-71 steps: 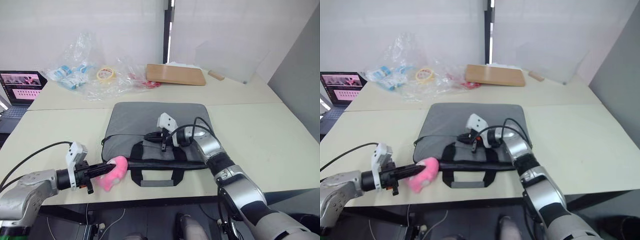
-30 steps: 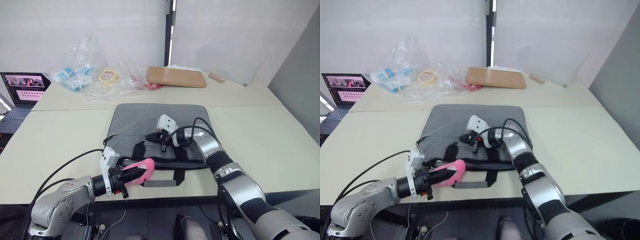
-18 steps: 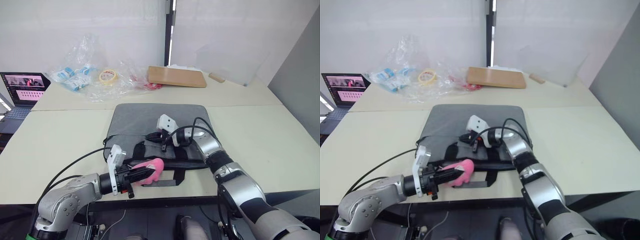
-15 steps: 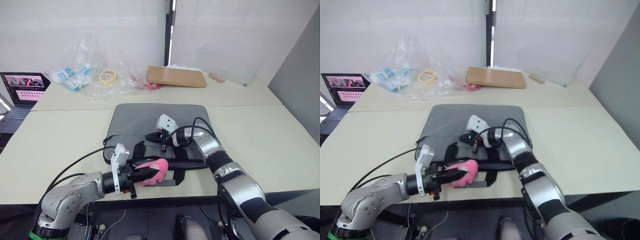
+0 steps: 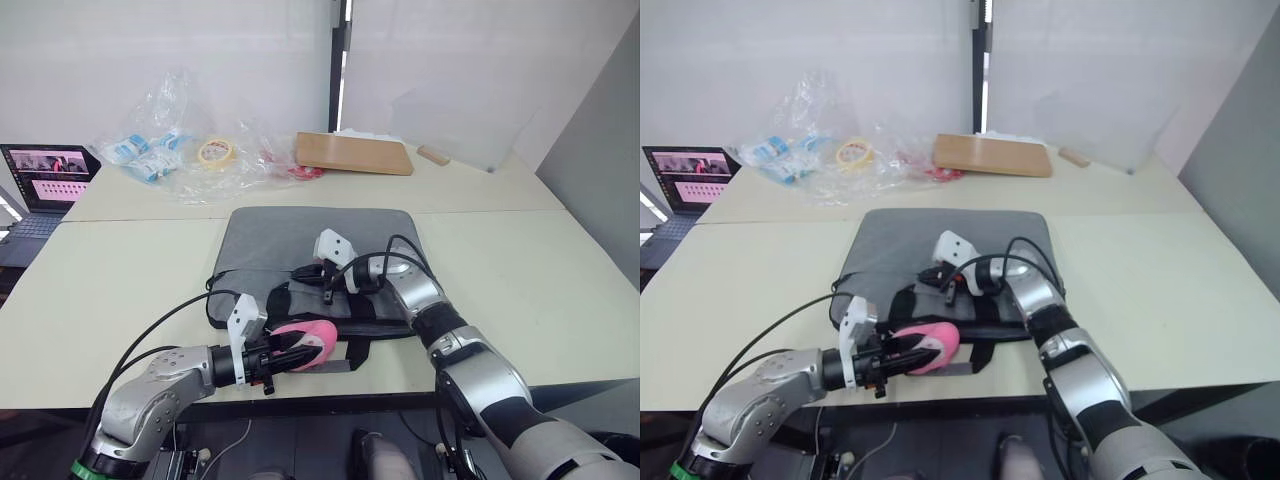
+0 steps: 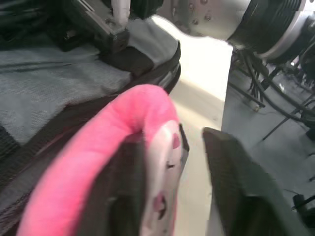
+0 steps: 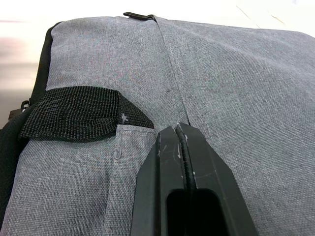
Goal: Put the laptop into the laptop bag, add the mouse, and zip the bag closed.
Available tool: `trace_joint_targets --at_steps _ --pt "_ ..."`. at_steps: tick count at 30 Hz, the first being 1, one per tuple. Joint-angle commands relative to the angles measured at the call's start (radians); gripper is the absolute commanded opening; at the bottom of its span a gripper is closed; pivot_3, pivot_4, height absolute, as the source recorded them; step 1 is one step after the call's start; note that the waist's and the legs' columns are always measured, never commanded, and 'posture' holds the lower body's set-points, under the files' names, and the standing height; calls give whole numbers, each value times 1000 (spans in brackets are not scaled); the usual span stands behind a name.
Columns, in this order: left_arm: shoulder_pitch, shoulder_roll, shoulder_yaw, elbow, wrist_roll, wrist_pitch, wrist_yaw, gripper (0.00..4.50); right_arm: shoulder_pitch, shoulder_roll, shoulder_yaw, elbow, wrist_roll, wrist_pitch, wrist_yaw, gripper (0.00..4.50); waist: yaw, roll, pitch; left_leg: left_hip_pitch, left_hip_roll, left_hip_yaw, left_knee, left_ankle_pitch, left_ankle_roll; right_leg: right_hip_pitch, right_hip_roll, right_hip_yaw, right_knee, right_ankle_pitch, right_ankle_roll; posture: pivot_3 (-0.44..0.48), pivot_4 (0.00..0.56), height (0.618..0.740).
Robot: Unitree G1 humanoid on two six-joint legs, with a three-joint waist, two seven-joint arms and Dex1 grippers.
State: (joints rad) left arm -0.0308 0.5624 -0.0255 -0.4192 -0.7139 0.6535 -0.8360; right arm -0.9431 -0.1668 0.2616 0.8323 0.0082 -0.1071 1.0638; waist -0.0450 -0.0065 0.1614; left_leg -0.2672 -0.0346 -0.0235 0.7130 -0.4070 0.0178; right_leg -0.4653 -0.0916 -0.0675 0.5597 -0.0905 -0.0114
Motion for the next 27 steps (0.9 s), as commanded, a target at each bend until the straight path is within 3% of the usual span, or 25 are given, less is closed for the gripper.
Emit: trace_joint_targets --at_steps 1,5,8,15,23,27 --pt "40 48 89 -57 -48 29 7 3228 14 -12 0 11 -22 14 -13 0 1 0 0 0 0 0 0 0 0 0 0 0 0 0 0 0 150 740" --pt "118 110 210 -123 -120 61 8 4487 11 -9 -2 18 -21 13 -14 0 -1 0 0 -1 0 0 0 0 0 -1 0 0 0 0 0 0 150 740" --pt "173 137 301 -150 -165 71 15 4487 -2 -10 -7 39 -21 7 -17 0 0 0 0 -1 0 0 -1 0 0 -2 1 0 0 0 0 0 150 740" --pt "203 146 362 -154 -198 70 38 4487 -24 -8 -13 76 -19 -5 -18 0 -1 0 0 -1 0 0 -1 0 0 -1 1 0 1 -1 0 0 150 740" --pt "151 125 215 -162 -123 32 33 4487 -33 7 -12 94 -17 -11 -13 0 -1 0 0 -1 -1 0 -1 0 0 -1 1 0 1 0 0 0 150 740" --pt "111 126 235 -158 -149 32 42 4487 -33 4 -14 94 -18 -11 -12 0 -3 0 0 -1 0 0 -1 0 -1 -1 1 0 1 -1 -1 0 150 740"
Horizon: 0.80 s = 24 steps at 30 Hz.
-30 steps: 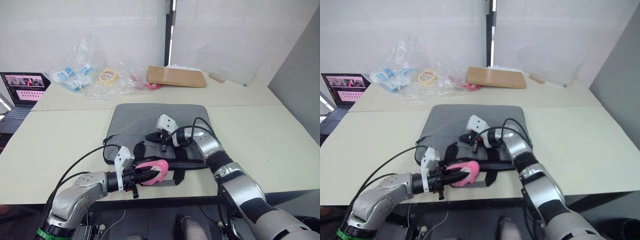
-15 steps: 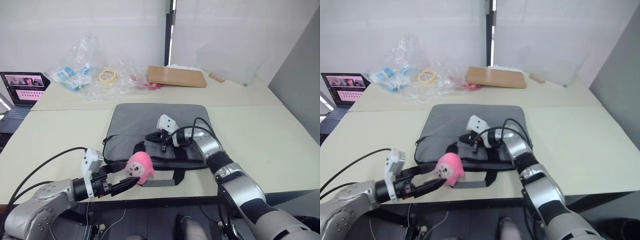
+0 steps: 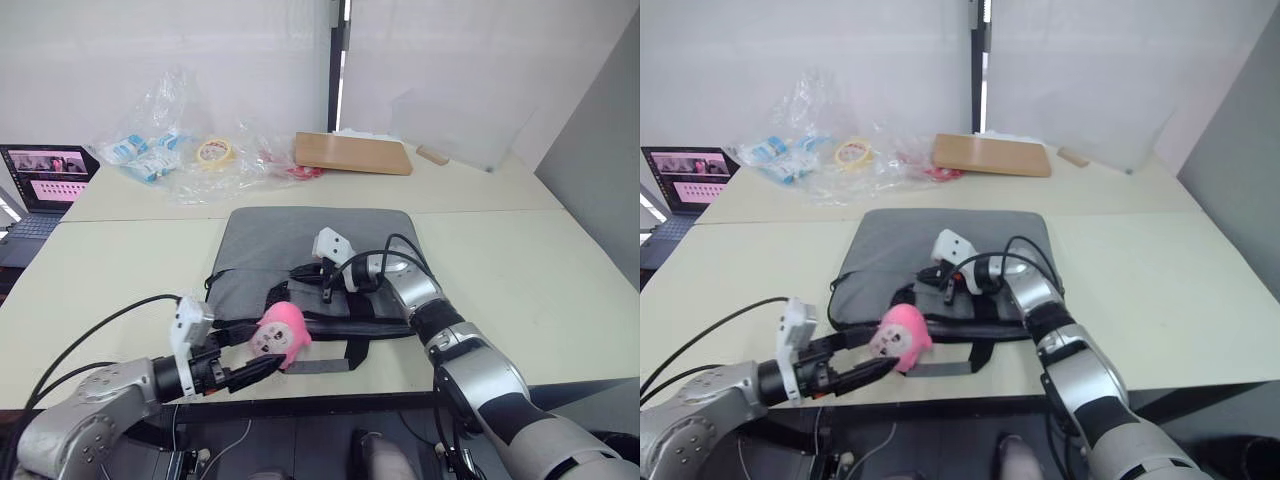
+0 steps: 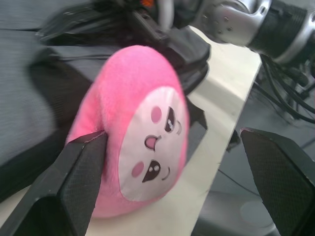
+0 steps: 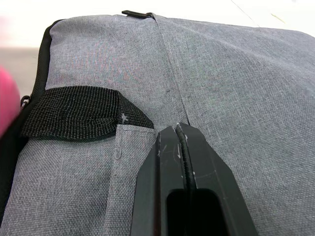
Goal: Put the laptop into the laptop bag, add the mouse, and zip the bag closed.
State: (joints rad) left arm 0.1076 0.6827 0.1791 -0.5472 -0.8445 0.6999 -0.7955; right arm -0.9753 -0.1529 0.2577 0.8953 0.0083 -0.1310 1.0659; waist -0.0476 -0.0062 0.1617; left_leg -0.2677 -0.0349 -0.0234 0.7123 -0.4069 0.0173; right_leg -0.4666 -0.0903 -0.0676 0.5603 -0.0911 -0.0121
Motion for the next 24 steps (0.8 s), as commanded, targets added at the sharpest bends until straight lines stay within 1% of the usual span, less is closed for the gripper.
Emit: trace_joint_targets --at_steps 1,6,9,11,15,17,21,24 --pt "-34 8 46 -25 -22 -19 3 4487 -1 -12 -11 33 -18 12 -15 0 0 0 0 0 0 0 0 0 0 0 0 0 0 0 0 0 150 740" --pt "5 27 127 -9 -29 -29 -8 4487 0 -12 -14 37 -18 9 -21 0 -1 0 0 0 0 0 0 0 0 0 0 0 0 0 0 0 150 740" --pt "11 32 196 -2 -57 -24 6 4487 1 -13 -15 40 -19 6 -21 0 0 0 0 0 0 0 0 0 0 0 0 0 0 0 0 0 150 740" --pt "19 46 228 0 -41 -32 2 4487 -3 -14 -17 47 -19 4 -21 0 0 0 0 0 0 0 0 0 0 0 0 0 0 0 0 0 150 740" --pt "53 51 360 34 -53 -31 15 4487 -9 -13 -21 56 -19 -2 -26 0 -1 0 0 0 0 0 0 0 0 0 0 0 0 0 0 0 150 740" --pt "71 56 410 58 -45 -38 10 4487 -9 -12 -23 60 -18 -6 -28 0 -2 0 0 0 0 0 -1 0 0 0 0 0 0 0 0 0 150 740" --pt "124 79 516 147 15 -96 -27 4487 -6 -18 -26 71 -18 -16 -29 0 -1 1 0 0 0 0 -1 0 -1 0 0 -1 0 0 0 0 150 740" --pt "145 87 548 178 32 -120 -44 4487 -5 -23 -29 77 -17 -21 -27 0 0 1 1 0 0 0 -1 0 -1 0 0 -1 0 -1 0 0 150 740"
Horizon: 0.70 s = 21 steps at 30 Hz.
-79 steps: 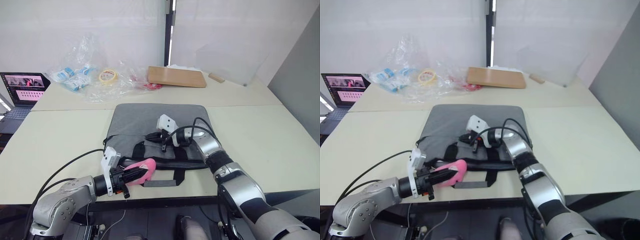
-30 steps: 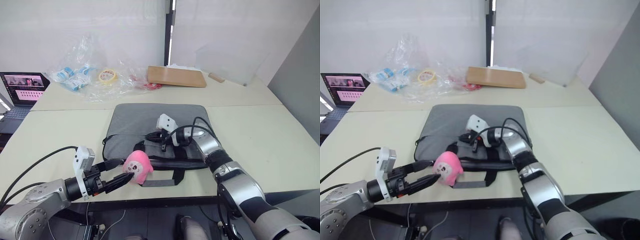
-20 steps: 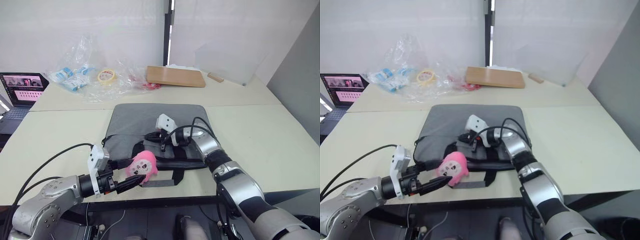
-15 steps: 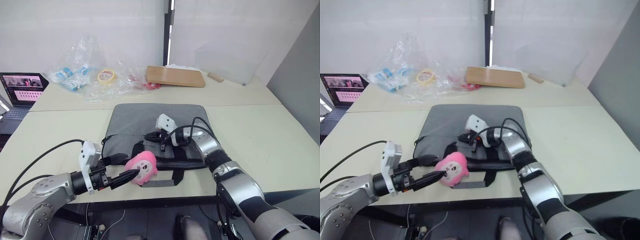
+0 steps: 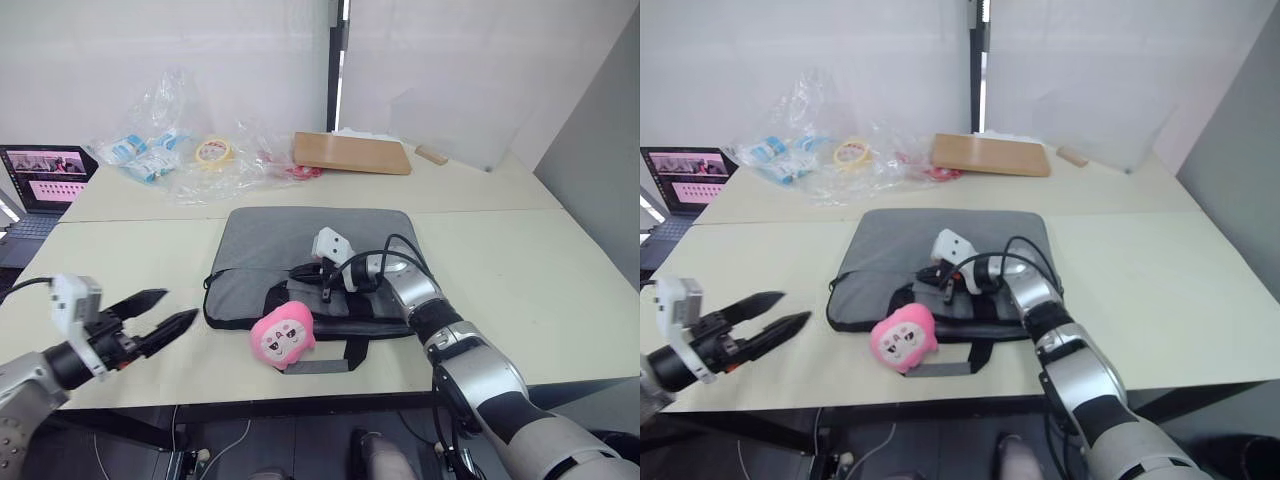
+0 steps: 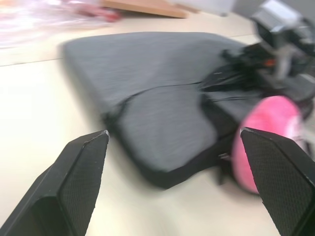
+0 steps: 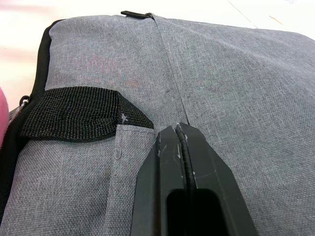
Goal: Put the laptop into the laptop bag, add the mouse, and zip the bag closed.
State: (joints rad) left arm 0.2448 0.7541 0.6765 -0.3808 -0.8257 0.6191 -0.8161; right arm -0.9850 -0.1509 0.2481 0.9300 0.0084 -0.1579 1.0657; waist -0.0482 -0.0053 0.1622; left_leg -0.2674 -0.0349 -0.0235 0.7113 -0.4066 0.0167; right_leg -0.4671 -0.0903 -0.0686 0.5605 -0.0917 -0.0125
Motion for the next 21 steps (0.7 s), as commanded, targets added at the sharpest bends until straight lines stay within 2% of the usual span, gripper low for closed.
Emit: trace_joint_targets --at_steps 1,4,8,9,12,14,18,21 --pt "2 18 50 17 17 -43 -22 4487 3 -26 -23 45 -17 -1 -30 0 2 0 0 0 0 0 0 0 0 0 0 0 0 0 0 0 150 740" --pt "-51 30 21 18 12 -36 -11 4487 -4 -16 -60 28 22 0 -27 0 4 -1 0 0 0 0 0 0 0 0 0 0 0 0 0 0 150 740" --pt "-175 65 -49 43 10 -24 -18 4487 -10 -19 -145 -71 145 78 57 0 6 -1 0 0 0 -1 1 1 -1 -1 -1 -2 0 0 0 0 150 740" --pt "-213 77 -73 57 11 -19 -27 4497 -5 -27 -165 -112 171 94 64 258 5 -1 0 0 -1 -1 1 1 -1 -5 -1 -2 1 1 0 0 150 740" --pt "-361 112 -186 131 42 -18 -66 3673 44 -94 -204 -329 246 202 108 1095 6 1 2 -7 -3 -2 1 1 -1 -12 -1 -4 0 1 -1 0 150 740" --pt "-440 118 -263 183 74 -30 -103 2983 83 -142 -212 -469 278 281 114 1835 0 1 2 -12 -4 -2 1 1 -1 -19 -1 -6 0 1 -1 0 150 740" --pt "-651 56 -454 325 165 -86 -178 1656 180 -273 -218 -766 342 440 132 3198 -11 2 2 -18 -4 4 3 1 -2 -23 -3 -11 -1 -1 -3 0 150 740" --pt "-781 -13 -573 434 240 -143 -230 649 250 -355 -201 -921 365 519 154 4205 -12 1 2 -19 -4 6 6 1 -2 -22 -5 -11 0 0 -4 0 150 740"
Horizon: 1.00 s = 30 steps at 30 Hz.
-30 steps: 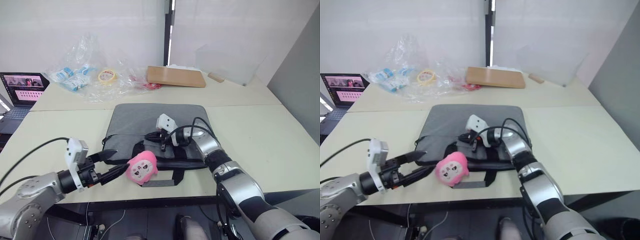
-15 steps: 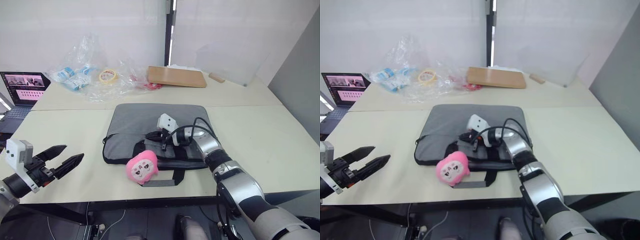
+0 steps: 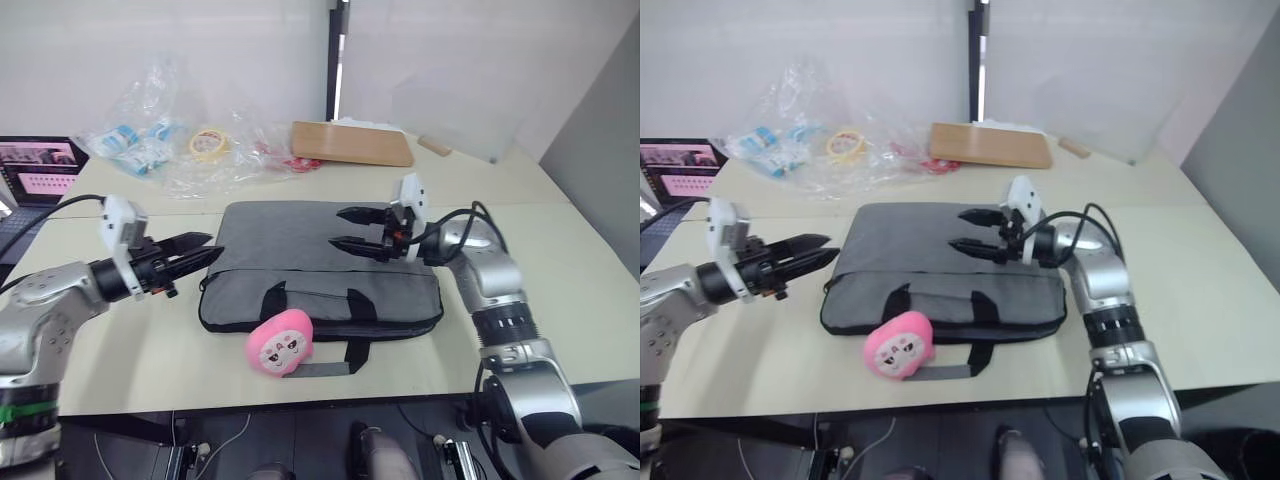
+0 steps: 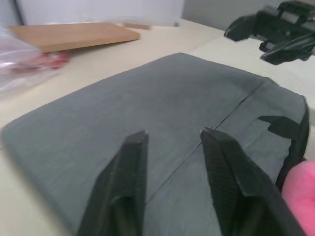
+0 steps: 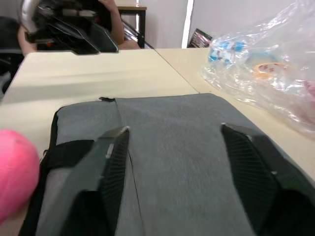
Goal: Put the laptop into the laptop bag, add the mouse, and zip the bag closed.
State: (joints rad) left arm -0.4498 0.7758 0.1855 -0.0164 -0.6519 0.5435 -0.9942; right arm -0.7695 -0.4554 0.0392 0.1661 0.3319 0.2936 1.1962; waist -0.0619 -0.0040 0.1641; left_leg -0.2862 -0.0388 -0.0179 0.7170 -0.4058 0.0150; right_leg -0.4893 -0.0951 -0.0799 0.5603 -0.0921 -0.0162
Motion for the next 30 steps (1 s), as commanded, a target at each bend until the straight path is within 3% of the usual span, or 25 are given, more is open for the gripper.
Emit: trace_joint_targets --at_steps 1,2,7,12,15,18,30 --pt "-125 -62 -116 108 94 -89 -65 368 58 -74 18 -197 44 84 29 4479 5 0 0 0 0 0 1 0 0 1 -1 0 1 0 0 0 150 740" --pt "-169 -100 -162 157 129 -121 -82 43 86 -96 32 -240 40 92 36 4500 9 0 0 0 0 0 2 0 0 1 -1 1 1 1 0 0 150 740" --pt "-319 -267 -278 394 256 -261 -123 15 161 -138 110 -344 2 74 35 4500 26 -2 1 4 2 -4 1 -1 4 17 4 6 -3 3 3 0 150 740" --pt "-413 -400 -345 669 385 -421 -114 15 140 -109 216 -371 -39 49 38 4500 32 -2 1 4 1 -2 5 -4 10 17 4 10 -4 6 6 0 150 740" --pt "-432 -419 -352 776 441 -498 -118 15 119 -97 260 -366 -56 51 49 4500 36 -2 1 3 1 0 6 -6 12 17 4 9 -6 6 7 0 150 740" --pt "-420 -434 -349 853 471 -523 -100 15 54 -11 321 -324 -70 110 5 4500 37 -2 0 4 0 0 11 -7 14 16 3 8 -6 7 8 0 150 740" --pt "-377 -434 -317 813 488 -526 -85 15 32 47 457 -164 -192 14 26 4500 46 -4 -1 9 -1 -2 13 -6 14 19 3 10 -5 8 10 0 150 740"
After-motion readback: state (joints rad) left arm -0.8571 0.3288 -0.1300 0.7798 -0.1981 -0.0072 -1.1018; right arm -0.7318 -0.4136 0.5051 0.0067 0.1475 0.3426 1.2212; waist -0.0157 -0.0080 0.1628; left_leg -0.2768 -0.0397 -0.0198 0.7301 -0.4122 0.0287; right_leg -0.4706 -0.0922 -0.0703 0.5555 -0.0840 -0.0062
